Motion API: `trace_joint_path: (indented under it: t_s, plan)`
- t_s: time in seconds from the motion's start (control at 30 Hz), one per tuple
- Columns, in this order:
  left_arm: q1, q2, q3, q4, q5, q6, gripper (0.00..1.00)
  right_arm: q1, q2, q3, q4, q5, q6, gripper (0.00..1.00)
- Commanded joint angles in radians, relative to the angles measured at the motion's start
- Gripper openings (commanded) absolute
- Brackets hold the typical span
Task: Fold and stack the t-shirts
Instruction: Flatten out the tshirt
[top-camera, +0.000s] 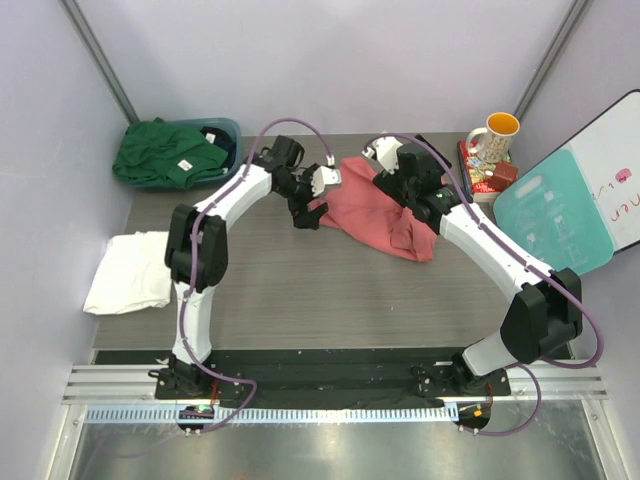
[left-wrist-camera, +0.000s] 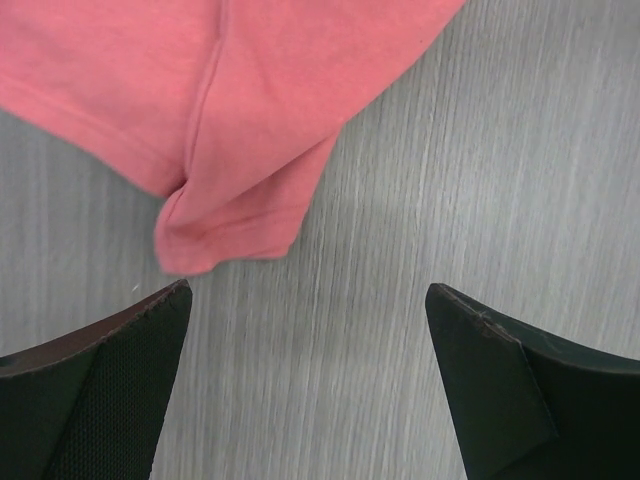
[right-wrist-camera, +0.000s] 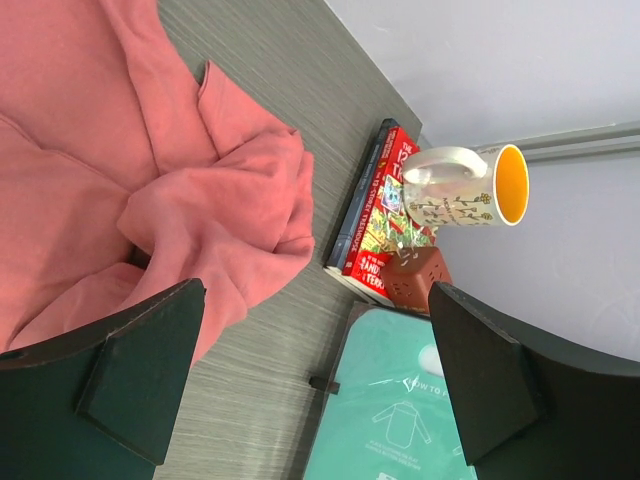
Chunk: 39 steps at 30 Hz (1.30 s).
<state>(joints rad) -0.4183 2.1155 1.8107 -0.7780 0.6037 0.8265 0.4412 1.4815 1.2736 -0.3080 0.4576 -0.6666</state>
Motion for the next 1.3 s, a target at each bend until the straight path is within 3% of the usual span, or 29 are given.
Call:
trace_joint_path:
  t_s: [0.0,0.27,0.43,0.67,1.03,1.27]
  plan:
    - [-0.014,0.046,0.058,0.014,-0.027,0.001,1.0,-0.002,-0.033,0.018,-0.002,-0.01,0.016,1.0]
    - [-0.011,0.092,0.067,0.14,-0.189,-0.038,0.97,-0.005,-0.036,0.003,-0.002,-0.043,0.021,1.0]
    - [0.003,0.092,0.081,0.148,-0.157,-0.043,0.95,-0.012,-0.014,0.001,0.009,-0.053,0.022,1.0]
    - [0.015,0.159,0.169,0.118,-0.081,-0.027,0.79,-0.019,0.014,0.009,0.033,-0.057,0.032,1.0]
    - [0.019,0.277,0.285,0.109,-0.073,-0.033,0.74,-0.032,0.052,0.043,0.04,-0.068,0.027,0.99]
    - [0.019,0.311,0.314,0.143,-0.073,-0.072,0.46,-0.035,0.069,0.056,0.044,-0.066,0.032,0.99]
